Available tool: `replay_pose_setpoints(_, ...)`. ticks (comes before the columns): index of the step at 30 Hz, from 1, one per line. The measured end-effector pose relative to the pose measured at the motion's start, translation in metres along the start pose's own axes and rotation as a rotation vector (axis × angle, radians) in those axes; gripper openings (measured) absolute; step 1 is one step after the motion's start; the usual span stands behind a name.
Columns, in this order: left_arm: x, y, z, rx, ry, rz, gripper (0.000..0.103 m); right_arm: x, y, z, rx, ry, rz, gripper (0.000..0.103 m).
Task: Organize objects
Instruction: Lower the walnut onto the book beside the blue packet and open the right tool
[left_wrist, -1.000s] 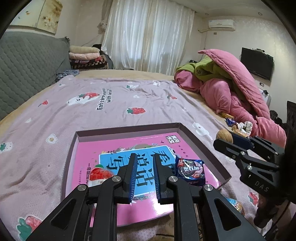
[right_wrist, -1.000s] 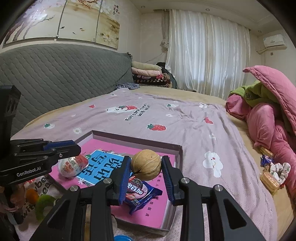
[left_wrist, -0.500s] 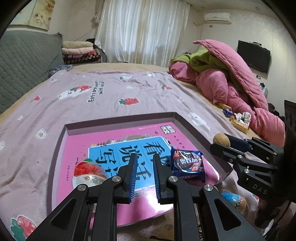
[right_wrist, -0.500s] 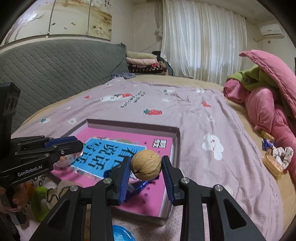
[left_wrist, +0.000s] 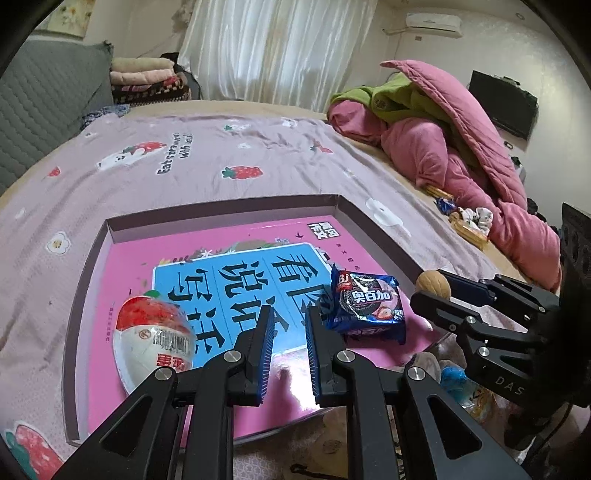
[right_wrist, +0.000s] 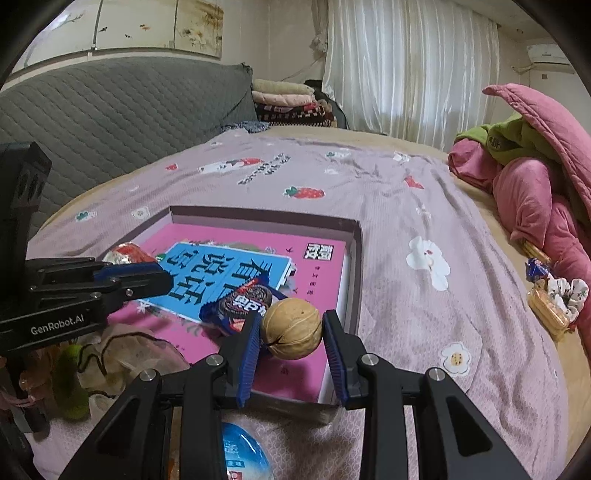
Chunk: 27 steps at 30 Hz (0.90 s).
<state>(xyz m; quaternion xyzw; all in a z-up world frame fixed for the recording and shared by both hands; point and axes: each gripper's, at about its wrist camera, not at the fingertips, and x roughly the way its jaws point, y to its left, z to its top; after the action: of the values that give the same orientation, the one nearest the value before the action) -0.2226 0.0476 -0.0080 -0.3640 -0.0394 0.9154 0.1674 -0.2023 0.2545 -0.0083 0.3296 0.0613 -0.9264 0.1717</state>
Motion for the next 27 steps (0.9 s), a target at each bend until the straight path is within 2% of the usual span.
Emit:
replay_pose_setpoints(4, -0.0003, 0.0037, 0.0008, -0.018, 0.006, -0.03, 0.017, -0.0002, 0.0003, -0.0014, -0.002, 0.006, 0.0, 0.035)
replay_pose_setpoints(16, -0.0009, 0.0097, 0.0021, -0.043, 0.012, -0.025, 0.017, 0.0007, 0.0022, -0.0015, -0.003, 0.016, 0.013, 0.035)
replay_pose_setpoints(24, 0.0007, 0.0074, 0.0011, -0.034, 0.024, -0.009, 0.022, 0.0049, 0.0037, -0.0028, -0.015, 0.039, 0.015, 0.035)
replay_pose_setpoints(27, 0.0017, 0.006, 0.0009, -0.028, 0.032, -0.008, 0.027, 0.0064, 0.0026, -0.0044, -0.007, 0.047, 0.02, 0.035)
